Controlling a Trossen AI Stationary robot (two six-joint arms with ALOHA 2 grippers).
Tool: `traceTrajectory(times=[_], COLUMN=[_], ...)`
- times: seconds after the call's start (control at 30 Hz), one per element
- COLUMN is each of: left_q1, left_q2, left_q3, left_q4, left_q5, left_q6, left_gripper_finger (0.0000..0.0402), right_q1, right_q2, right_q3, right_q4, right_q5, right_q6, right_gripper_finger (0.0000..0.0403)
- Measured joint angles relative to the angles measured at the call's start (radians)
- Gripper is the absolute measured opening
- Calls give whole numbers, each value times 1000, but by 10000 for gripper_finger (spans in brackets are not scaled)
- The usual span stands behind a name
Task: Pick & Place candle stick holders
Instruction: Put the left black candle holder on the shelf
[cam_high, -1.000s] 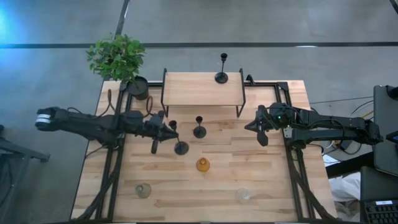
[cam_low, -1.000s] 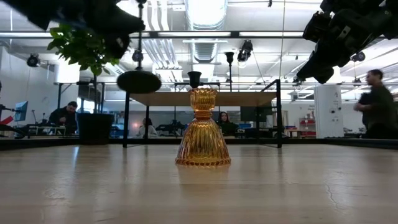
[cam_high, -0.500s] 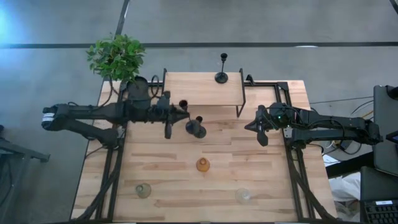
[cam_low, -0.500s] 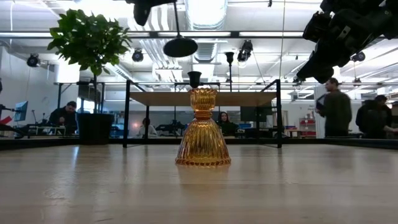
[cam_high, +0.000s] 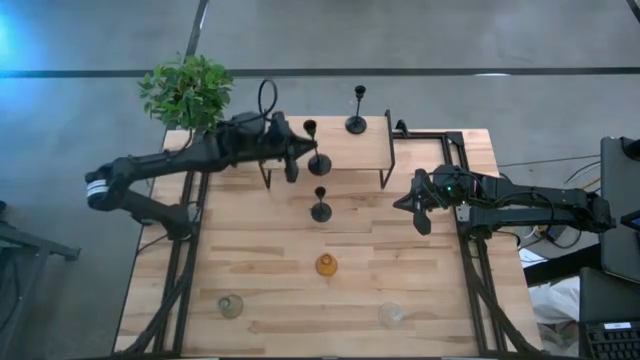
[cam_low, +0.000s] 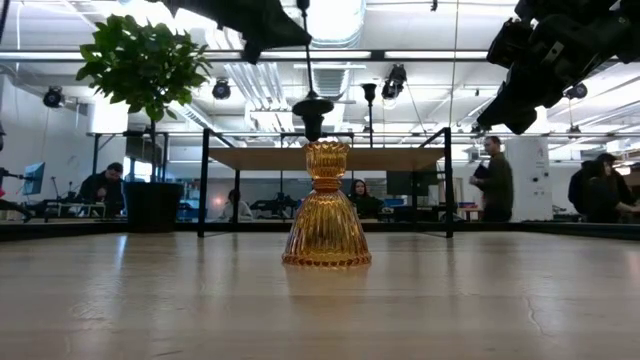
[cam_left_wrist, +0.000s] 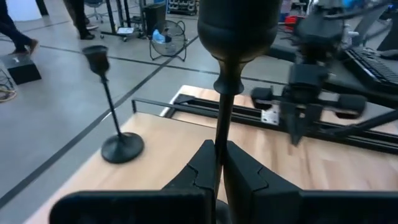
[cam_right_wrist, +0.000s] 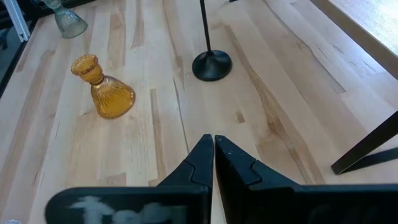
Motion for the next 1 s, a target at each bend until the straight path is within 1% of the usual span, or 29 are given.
traceTrajectory(times=[0.17, 0.27, 0.37, 0.5, 0.73, 1.0], left_q1=[54, 73, 88, 121, 175, 187], left_q2=[101, 166, 224, 276, 329, 380], left_q3=[100, 177, 243, 296, 327, 326], left_q4=[-6, -49, -92, -96, -90, -32], left_q5=[15, 17, -10, -27, -28, -26], left_q6=[9, 35, 70, 79, 60, 58], left_gripper_finger=[15, 15, 15, 15, 15, 15], right_q1=[0, 0, 0, 0, 0, 0], right_q2=[0, 0, 0, 0, 0, 0], right_q3=[0, 0, 0, 0, 0, 0], right_q4=[0, 0, 0, 0, 0, 0], right_q5=[0, 0, 0, 0, 0, 0], right_q6=[0, 0, 0, 0, 0, 0], right_gripper_finger=[13, 13, 13, 13, 13, 13])
